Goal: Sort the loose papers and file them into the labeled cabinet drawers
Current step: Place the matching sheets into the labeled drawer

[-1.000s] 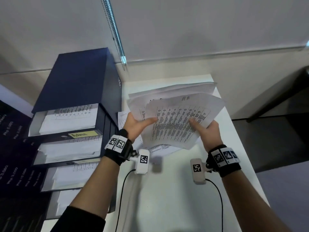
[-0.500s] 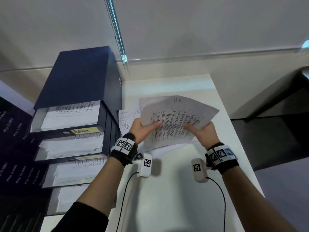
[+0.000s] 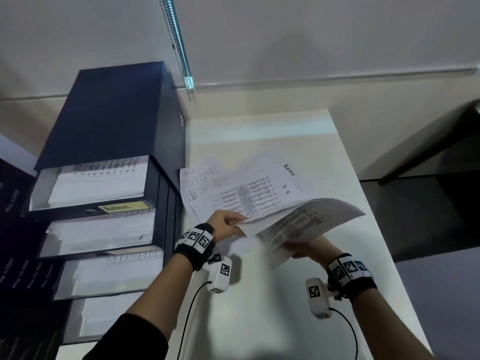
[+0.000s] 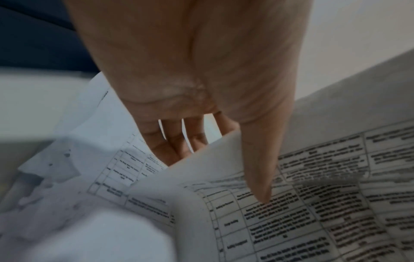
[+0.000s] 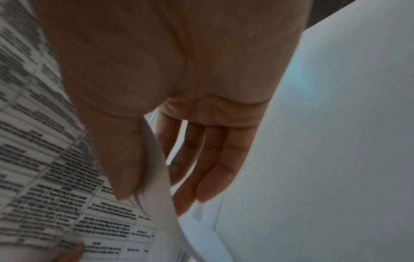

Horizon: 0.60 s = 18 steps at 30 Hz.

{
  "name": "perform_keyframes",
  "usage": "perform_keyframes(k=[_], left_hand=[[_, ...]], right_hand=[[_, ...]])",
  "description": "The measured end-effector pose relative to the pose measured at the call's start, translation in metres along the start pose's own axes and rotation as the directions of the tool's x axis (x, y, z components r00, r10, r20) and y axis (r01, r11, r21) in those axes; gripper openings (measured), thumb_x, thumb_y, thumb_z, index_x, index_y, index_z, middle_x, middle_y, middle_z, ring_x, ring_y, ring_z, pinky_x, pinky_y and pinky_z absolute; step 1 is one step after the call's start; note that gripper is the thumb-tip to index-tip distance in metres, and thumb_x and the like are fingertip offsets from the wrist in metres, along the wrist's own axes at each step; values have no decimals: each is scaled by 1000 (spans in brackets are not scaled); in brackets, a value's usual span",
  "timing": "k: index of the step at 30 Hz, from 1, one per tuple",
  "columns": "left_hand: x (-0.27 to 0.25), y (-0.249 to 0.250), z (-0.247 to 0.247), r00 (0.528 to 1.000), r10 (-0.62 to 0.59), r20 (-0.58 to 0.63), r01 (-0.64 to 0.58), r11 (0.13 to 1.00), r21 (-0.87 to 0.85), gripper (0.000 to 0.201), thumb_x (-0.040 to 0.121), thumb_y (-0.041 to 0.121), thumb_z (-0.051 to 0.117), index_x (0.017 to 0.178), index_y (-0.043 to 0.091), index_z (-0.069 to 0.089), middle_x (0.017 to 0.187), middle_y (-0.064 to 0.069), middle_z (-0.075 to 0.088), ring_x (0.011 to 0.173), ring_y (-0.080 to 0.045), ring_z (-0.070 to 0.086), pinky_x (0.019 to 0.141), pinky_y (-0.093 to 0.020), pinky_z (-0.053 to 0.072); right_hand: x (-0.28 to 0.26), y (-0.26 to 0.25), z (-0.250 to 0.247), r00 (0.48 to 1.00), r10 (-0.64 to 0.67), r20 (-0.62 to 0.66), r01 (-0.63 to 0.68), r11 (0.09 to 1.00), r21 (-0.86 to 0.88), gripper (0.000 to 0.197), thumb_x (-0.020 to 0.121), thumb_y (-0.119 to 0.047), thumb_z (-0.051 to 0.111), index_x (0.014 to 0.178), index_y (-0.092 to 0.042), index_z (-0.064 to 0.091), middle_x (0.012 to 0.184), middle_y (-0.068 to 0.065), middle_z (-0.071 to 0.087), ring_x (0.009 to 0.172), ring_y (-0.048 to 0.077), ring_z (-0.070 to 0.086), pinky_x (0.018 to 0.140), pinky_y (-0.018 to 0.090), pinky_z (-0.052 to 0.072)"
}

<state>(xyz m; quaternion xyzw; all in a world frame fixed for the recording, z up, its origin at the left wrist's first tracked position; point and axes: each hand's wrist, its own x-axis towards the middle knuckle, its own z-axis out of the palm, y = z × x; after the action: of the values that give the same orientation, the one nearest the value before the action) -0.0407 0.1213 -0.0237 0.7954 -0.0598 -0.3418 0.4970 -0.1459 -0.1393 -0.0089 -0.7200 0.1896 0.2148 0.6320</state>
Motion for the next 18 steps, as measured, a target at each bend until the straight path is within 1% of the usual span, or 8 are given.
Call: perform_keyframes(k=[2, 3, 4, 6, 10, 12, 15, 18], left_hand=[[10, 6, -5, 999, 23, -43, -24, 1000, -5, 15, 80, 12, 77, 92, 20, 72, 82, 4, 69, 79, -14, 61, 73, -24, 49], [16, 10, -8, 996, 36, -82, -36, 999, -4, 7, 83, 23, 75, 88, 23, 70, 81, 3, 67, 76, -13, 59, 76, -26, 48], [23, 14, -12, 992, 36, -124, -38, 999, -13, 11, 85, 37, 73, 86, 27, 69, 84, 5, 66, 77, -13, 58, 79, -28, 48], [41, 18, -17, 983, 1, -186, -10, 999, -45, 21, 86, 48, 67, 97, 32, 71, 100, 7, 69, 92, -14, 62, 88, -34, 51], [80, 14, -16, 952, -58, -301, 134, 962, 237, 44, 85, 26, 73, 127, 22, 60, 127, -3, 60, 117, -21, 58, 91, -29, 47], [96, 12, -13, 949, -70, -308, 195, 897, 397, 60, 80, 23, 76, 135, 18, 52, 138, -6, 51, 126, -24, 51, 101, -34, 44], [116, 10, -10, 961, -18, -276, 204, 720, 663, 74, 76, 38, 78, 138, 16, 44, 146, -8, 41, 133, -26, 40, 108, -38, 37], [134, 18, -16, 975, 17, -222, 171, 583, 795, 90, 68, 59, 78, 138, 16, 43, 143, -9, 39, 131, -28, 39, 106, -42, 37]], right_hand=[[6, -3, -9, 999, -33, -29, 35, 995, 95, 41, 71, -18, 82, 108, -5, 68, 104, 18, 73, 98, 37, 69, 70, 37, 59], [10, -6, -15, 998, -36, -45, 42, 988, 147, 47, 70, -19, 82, 111, -3, 66, 105, 17, 73, 98, 37, 69, 70, 39, 59], [15, -9, -22, 997, -34, -63, 44, 983, 180, 46, 74, -15, 81, 115, -3, 64, 106, 17, 73, 97, 37, 70, 70, 41, 59], [25, -12, -36, 996, 22, -87, -3, 978, 208, 38, 83, 0, 71, 119, -4, 60, 109, 18, 71, 95, 35, 70, 69, 43, 60], [50, 15, -52, 958, 258, -123, -231, 952, 199, 38, 84, 12, 64, 120, 2, 56, 109, 25, 67, 84, 34, 69, 58, 39, 61], [56, 36, -54, 914, 373, -161, -351, 924, 151, 35, 84, 9, 67, 117, 8, 57, 104, 28, 68, 81, 35, 70, 61, 42, 61], [60, 61, -58, 873, 421, -245, -415, 906, 82, 27, 80, 2, 74, 104, 8, 64, 93, 27, 71, 79, 38, 72, 67, 50, 61], [62, 67, -62, 874, 414, -255, -414, 908, 56, 26, 76, -4, 80, 97, 5, 67, 86, 24, 73, 73, 34, 73, 57, 40, 60]])
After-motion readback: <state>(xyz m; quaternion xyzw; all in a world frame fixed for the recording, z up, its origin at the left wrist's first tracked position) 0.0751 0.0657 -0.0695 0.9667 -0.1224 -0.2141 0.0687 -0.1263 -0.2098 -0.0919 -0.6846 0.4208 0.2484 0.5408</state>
